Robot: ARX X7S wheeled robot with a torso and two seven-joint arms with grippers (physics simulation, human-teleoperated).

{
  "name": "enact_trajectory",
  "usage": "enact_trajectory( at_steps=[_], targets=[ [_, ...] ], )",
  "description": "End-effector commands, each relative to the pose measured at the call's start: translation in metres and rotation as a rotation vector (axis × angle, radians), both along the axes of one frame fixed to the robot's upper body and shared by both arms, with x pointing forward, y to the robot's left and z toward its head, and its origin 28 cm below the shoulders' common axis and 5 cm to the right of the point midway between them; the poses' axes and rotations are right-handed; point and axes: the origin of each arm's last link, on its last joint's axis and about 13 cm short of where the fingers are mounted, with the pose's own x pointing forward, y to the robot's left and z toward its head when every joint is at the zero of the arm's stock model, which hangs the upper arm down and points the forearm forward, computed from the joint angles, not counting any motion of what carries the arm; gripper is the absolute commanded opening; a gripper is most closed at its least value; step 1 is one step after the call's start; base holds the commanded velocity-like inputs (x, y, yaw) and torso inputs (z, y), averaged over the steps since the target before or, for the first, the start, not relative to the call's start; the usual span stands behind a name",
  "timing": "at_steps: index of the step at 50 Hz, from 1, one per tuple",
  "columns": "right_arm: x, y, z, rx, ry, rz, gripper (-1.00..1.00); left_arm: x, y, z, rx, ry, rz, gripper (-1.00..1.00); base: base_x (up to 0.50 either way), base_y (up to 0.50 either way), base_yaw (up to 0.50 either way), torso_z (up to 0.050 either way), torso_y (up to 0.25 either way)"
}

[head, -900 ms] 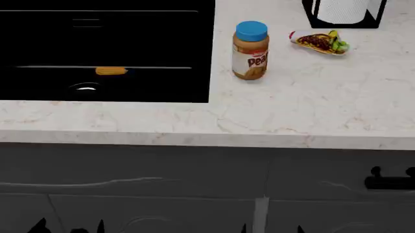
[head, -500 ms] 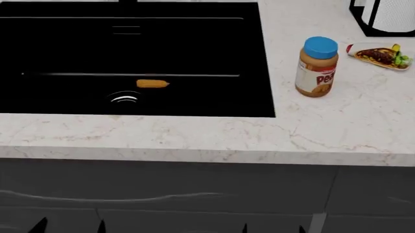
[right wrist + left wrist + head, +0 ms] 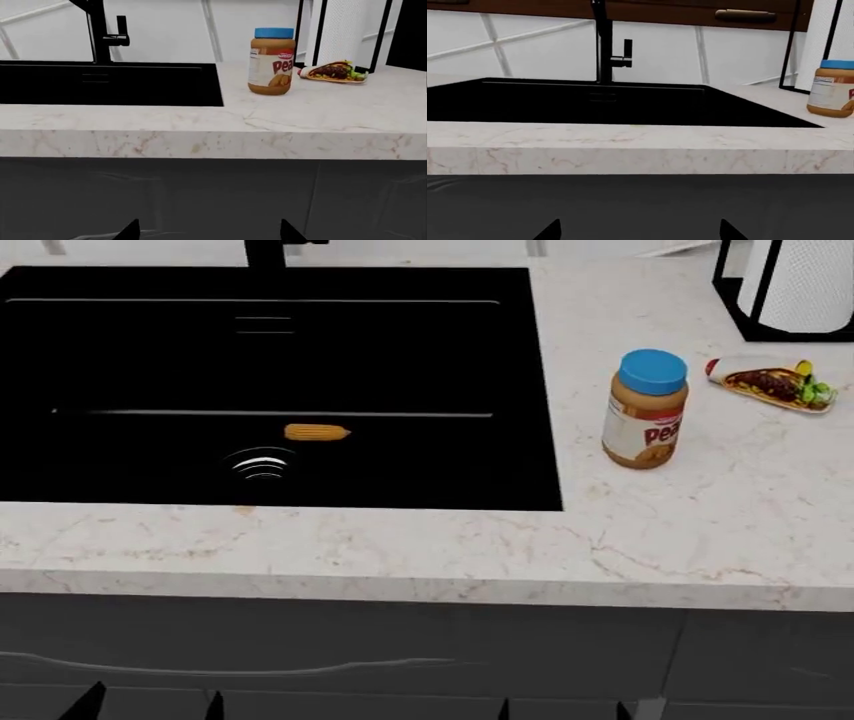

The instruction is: Turn the sink spout to the right.

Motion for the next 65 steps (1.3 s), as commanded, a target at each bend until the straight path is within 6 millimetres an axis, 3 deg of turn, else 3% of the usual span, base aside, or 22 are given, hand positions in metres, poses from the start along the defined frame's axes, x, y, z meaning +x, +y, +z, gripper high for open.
enact_trajectory(
  at_steps=[1, 15, 38, 55, 65],
  targets=[
    [0.000, 0.000, 0.000, 0.001, -0.001, -0.003, 1.00, -0.001, 0.000, 0.001, -0.005, -0.006, -0.002, 1.00, 0.00, 0.00, 0.00, 0.050, 0.000],
    [-0.002, -0.003, 0.008, 0.013, -0.020, -0.036, 1.00, -0.002, 0.001, 0.006, 0.029, -0.004, 0.040, 1.00, 0.00, 0.00, 0.00, 0.035, 0.000],
    [0.004, -0.009, 0.072, 0.001, -0.118, -0.029, 1.00, 0.003, 0.001, 0.075, 0.052, -0.149, 0.073, 1.00, 0.00, 0.00, 0.00, 0.000, 0.000],
    [0.005, -0.028, 0.128, -0.052, -0.225, -0.097, 1.00, 0.010, 0.015, 0.125, 0.063, -0.274, 0.140, 1.00, 0.00, 0.00, 0.00, 0.000, 0.000],
    [0.010, -0.036, 0.140, -0.056, -0.277, -0.125, 1.00, 0.011, 0.025, 0.148, 0.071, -0.327, 0.200, 1.00, 0.00, 0.00, 0.00, 0.000, 0.000]
  ],
)
